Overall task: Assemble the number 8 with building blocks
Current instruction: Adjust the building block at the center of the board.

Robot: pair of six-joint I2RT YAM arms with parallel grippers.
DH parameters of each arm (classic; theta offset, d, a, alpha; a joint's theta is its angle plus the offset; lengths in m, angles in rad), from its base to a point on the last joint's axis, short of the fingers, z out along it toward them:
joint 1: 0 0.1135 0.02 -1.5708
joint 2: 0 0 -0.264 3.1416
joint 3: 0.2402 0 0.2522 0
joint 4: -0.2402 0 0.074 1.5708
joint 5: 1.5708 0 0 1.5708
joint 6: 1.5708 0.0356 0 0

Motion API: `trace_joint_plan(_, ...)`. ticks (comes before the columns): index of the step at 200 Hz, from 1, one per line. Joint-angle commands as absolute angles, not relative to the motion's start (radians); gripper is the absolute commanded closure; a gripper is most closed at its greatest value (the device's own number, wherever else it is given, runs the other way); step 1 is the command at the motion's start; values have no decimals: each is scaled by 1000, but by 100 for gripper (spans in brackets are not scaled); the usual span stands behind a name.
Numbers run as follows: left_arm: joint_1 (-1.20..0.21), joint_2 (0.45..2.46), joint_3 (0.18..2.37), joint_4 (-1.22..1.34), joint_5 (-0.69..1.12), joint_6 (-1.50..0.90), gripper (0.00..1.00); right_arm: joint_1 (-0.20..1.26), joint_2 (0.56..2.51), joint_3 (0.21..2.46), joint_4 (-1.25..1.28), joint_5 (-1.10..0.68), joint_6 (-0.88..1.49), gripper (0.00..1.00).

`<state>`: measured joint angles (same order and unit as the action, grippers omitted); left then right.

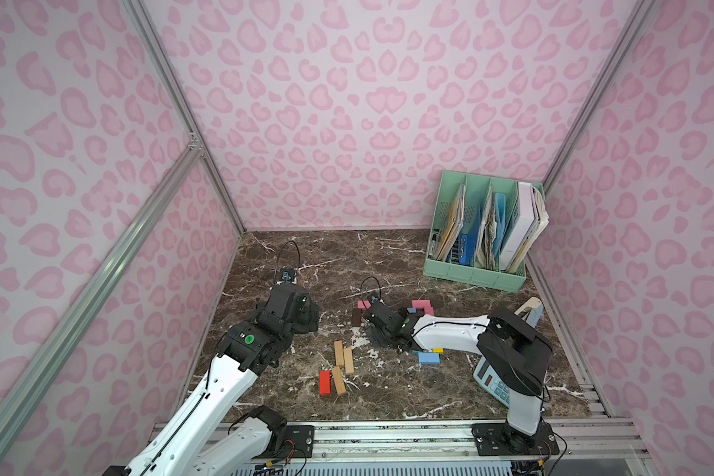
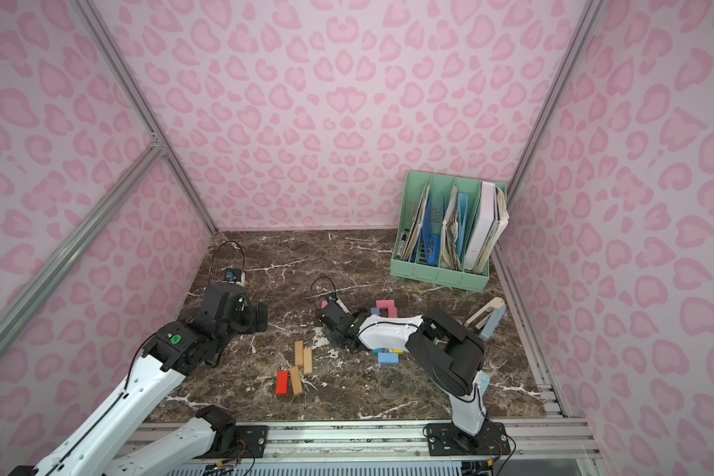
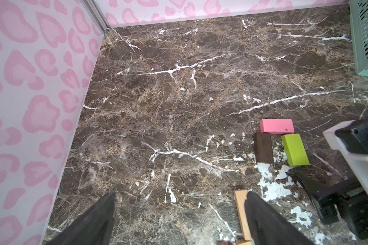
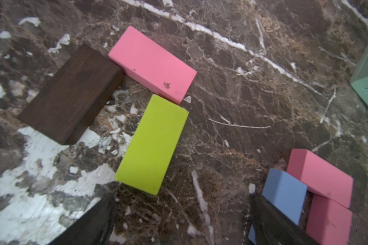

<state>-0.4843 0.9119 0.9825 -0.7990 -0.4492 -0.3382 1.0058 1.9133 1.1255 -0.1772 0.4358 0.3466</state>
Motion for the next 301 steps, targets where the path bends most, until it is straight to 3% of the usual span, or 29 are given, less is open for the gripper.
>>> trace_joint_plan(1, -483, 915, 979, -785, -448, -333, 2, 1005, 1917, 1132, -198, 435, 359, 0)
trace_joint_plan(165, -484, 924, 961, -769, -459, -331, 1, 999, 1877, 1143, -161, 373, 367, 2)
trace_joint_plan(257, -483, 917, 956, -774, -477, -334, 2, 909, 1692, 997, 17, -95, 571, 2)
trace_joint_plan(301, -484, 914, 955, -779, -479, -336, 2, 888, 1731, 956, 87, -176, 659, 3)
